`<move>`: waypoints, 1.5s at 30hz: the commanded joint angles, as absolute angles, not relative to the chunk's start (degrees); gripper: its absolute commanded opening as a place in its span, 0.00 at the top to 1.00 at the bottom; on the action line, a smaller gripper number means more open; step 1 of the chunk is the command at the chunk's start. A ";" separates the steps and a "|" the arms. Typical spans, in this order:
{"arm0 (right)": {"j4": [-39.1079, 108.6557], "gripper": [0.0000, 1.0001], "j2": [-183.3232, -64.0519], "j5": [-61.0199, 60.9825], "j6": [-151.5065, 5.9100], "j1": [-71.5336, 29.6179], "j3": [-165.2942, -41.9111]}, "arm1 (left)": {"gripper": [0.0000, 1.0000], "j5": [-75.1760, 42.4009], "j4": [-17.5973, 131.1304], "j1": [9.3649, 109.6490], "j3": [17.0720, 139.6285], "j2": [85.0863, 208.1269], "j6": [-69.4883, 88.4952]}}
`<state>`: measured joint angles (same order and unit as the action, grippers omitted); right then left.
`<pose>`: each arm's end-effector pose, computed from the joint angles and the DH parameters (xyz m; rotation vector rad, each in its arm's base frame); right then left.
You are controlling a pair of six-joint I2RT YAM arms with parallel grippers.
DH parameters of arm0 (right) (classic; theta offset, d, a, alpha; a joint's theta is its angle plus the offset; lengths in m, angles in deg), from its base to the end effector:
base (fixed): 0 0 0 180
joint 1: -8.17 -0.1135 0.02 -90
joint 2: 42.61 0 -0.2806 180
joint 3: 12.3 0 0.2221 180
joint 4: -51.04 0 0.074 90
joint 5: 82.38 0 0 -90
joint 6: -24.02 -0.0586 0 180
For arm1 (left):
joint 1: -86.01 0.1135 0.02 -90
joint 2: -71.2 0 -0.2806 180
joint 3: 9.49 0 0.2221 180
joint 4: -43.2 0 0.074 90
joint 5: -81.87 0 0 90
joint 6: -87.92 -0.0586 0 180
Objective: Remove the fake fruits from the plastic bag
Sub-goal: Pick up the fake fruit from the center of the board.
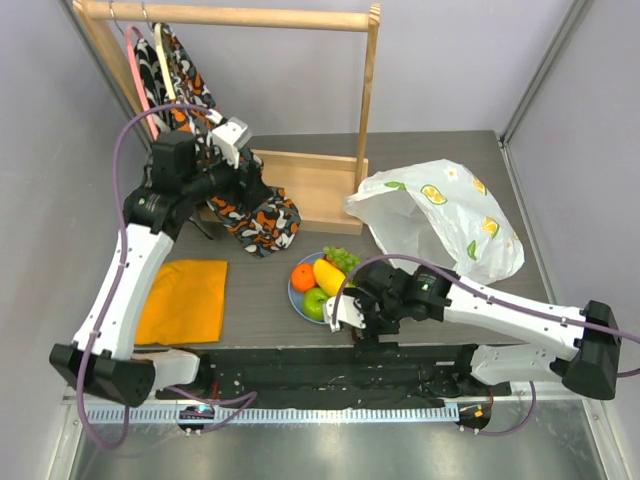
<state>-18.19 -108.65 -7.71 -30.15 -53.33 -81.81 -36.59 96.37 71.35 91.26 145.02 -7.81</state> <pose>0.0729 0.1667 0.2644 -2.1152 1.7548 0.4915 0.2371 -0.0909 0.4281 0.6630 1.9085 -0.6012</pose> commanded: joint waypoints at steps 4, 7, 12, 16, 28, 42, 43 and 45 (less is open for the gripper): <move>-6.38 0.05 -113.52 2.34 -29.16 -55.82 -79.56 | 0.24 -37.57 95.61 75.46 84.24 133.88 -6.56; -4.63 0.05 -115.29 4.28 -29.33 -55.82 -78.42 | 0.24 -38.53 95.61 77.21 81.51 131.68 -5.86; -3.65 0.04 -116.87 4.81 -30.13 -55.90 -77.19 | 0.24 -39.59 95.34 79.32 79.40 128.33 -5.07; -3.30 0.04 -117.49 3.67 -29.95 -55.90 -75.61 | 0.24 -40.20 94.65 80.29 78.60 127.45 -4.45; -3.47 0.35 -121.01 2.96 -27.23 -55.99 -77.70 | 0.24 -40.73 93.94 81.61 77.73 126.31 -3.92; -20.09 0.44 -121.53 -3.99 -31.52 -56.61 -103.89 | 0.24 -41.79 92.71 82.05 78.07 127.01 -2.96; -19.74 0.44 -122.32 -3.02 -31.70 -56.61 -106.60 | 0.24 -41.96 92.53 82.14 77.99 127.01 -2.78; -18.51 0.43 -124.78 1.44 -32.14 -56.61 -108.99 | 0.24 -42.14 92.36 82.05 77.72 127.19 -2.43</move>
